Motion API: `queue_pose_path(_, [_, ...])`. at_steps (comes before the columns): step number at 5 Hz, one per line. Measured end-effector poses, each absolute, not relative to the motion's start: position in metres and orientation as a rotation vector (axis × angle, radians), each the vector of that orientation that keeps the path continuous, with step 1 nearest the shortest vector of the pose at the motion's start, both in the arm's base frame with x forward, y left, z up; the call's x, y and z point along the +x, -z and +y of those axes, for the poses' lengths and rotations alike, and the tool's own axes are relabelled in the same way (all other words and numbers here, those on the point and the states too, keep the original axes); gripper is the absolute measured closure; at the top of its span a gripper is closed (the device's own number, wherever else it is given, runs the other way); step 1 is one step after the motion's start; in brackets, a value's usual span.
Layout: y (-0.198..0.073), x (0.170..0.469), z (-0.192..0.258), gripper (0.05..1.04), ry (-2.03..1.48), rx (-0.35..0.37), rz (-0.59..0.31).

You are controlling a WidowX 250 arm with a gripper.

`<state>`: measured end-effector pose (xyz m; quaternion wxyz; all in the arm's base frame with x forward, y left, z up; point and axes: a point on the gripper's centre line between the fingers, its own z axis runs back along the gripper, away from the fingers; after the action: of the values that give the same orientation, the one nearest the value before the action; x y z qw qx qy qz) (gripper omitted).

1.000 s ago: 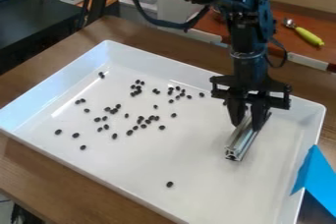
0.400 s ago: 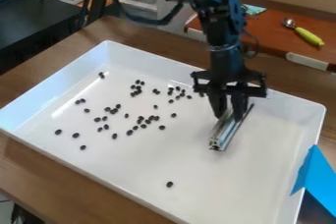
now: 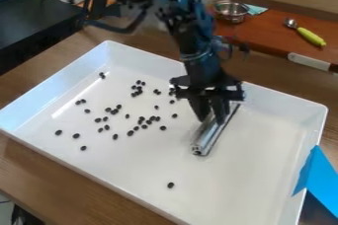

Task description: Sweep into pile

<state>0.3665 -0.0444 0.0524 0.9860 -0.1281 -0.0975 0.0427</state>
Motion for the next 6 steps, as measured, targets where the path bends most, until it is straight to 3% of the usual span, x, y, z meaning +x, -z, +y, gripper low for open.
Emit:
queue_pose_path(2, [-0.053,0.358,0.008,0.749,-0.121,-0.274,-0.205])
queue_pose_path(4, [-0.067,0.356,0.060,0.749,-0.202,-0.294,-0.118])
queue_pose_path(6, [-0.067,0.346,0.095,0.749,-0.262,-0.256,-0.059])
